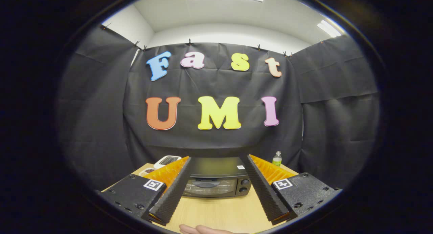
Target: Open the toaster oven, put the food inside, and close the toaster oven door.
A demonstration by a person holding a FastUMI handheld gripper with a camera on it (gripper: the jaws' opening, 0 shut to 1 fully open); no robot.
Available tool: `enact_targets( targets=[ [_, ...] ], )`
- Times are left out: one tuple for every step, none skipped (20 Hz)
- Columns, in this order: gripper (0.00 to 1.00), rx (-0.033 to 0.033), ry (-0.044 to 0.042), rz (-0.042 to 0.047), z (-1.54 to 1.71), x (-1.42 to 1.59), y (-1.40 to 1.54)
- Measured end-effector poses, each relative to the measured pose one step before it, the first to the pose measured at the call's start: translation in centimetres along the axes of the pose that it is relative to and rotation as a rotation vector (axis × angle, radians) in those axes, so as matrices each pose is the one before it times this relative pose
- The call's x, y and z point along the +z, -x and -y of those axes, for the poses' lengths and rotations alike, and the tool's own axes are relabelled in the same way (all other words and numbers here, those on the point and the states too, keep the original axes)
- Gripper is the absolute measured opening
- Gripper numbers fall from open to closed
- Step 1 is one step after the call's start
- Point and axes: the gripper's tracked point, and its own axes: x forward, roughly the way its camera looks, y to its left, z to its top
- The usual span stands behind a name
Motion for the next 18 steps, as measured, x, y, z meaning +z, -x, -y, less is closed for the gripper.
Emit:
enact_targets(
  targets=[
    [1.00, -0.00344, -0.00349, 0.00064, 0.064, -0.145, -0.203],
    [1.00, -0.00026, -0.00427, -0.00186, 0.004, -0.254, -0.284],
    [1.00, 0.00206, -0.00556, -0.00351, -0.186, -0.507, -0.363],
    [1.00, -0.00123, -0.00270, -0.00927, -0.066, -0.481, -0.516],
    [1.00, 0.00377, 0.00044, -0.00932, -0.129, -0.566, -0.590],
    [1.00, 0.01210, 0.00631, -0.01378, -0.314, -0.616, -0.676],
    [1.00, 0.00203, 0.00238, -0.01352, -0.122, -0.659, -0.834],
    [1.00, -0.00834, 0.00464, -0.01274, 0.224, -0.603, -1.001],
    [1.00, -0.00589, 0.00638, -0.01012, 0.138, -0.617, -0.934],
    [1.00, 0.00122, 0.00691, -0.01820, -0.166, -0.734, -0.955],
    [1.00, 0.01050, 0.00477, -0.02182, -0.356, -0.971, -0.969],
    [1.00, 0.01231, -0.00297, -0.01790, -0.363, -0.789, -0.991],
    [1.00, 0.00758, -0.00562, -0.01580, -0.053, -0.787, -0.962],
    [1.00, 0.00128, -0.00602, -0.01384, 0.025, -0.696, -1.015],
    [1.00, 0.00018, -0.00711, -0.01040, 0.038, -0.660, -0.934],
    [1.00, -0.00117, -0.00845, -0.01524, -0.047, -0.678, -1.036],
    [1.00, -0.00003, -0.00893, -0.02105, -0.122, -0.920, -1.220],
    [1.00, 0.00025, -0.00796, -0.01896, -0.160, -0.783, -1.177]
  ],
)
